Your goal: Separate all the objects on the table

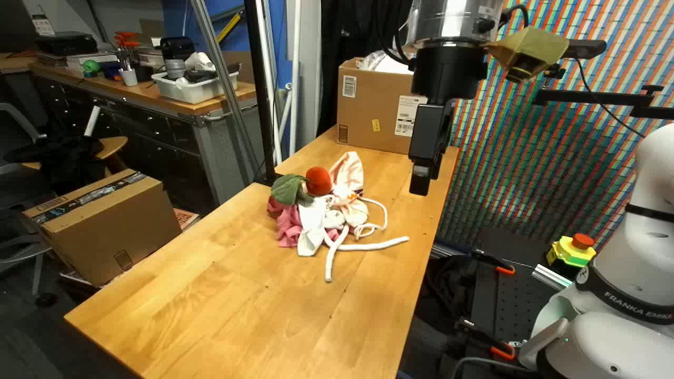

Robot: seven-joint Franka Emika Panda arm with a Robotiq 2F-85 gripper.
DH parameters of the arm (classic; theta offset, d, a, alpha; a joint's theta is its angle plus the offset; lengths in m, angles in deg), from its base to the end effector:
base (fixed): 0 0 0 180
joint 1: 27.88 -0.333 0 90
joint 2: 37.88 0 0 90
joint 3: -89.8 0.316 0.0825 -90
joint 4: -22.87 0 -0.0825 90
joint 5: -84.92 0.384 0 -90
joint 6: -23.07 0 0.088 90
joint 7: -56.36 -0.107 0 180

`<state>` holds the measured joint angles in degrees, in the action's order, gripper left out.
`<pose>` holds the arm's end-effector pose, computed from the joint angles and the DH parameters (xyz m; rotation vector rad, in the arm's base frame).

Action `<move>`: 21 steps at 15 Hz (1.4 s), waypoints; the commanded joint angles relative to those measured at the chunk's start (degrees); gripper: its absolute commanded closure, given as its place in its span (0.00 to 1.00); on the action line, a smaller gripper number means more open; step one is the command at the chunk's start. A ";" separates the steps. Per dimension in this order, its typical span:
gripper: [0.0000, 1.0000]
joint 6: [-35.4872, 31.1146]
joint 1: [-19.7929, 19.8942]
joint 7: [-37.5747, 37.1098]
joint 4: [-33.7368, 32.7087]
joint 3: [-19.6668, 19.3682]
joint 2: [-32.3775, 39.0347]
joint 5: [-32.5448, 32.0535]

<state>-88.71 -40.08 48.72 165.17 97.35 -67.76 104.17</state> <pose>0.3586 0.1546 0.4702 -2.9019 -0.0960 0.0968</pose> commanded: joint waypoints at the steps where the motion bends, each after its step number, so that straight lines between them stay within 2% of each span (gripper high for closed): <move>1: 0.00 0.22 0.69 0.26 -0.38 0.57 -0.04 0.28; 8: 0.00 1.76 1.65 0.02 -4.01 0.87 3.33 -2.53; 15: 0.00 6.53 3.99 3.84 -19.70 -0.48 16.22 -10.61; 21: 0.00 2.63 6.01 9.74 -31.66 -1.77 29.07 -16.98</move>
<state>-85.25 -34.97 55.85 141.03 95.91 -45.90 90.24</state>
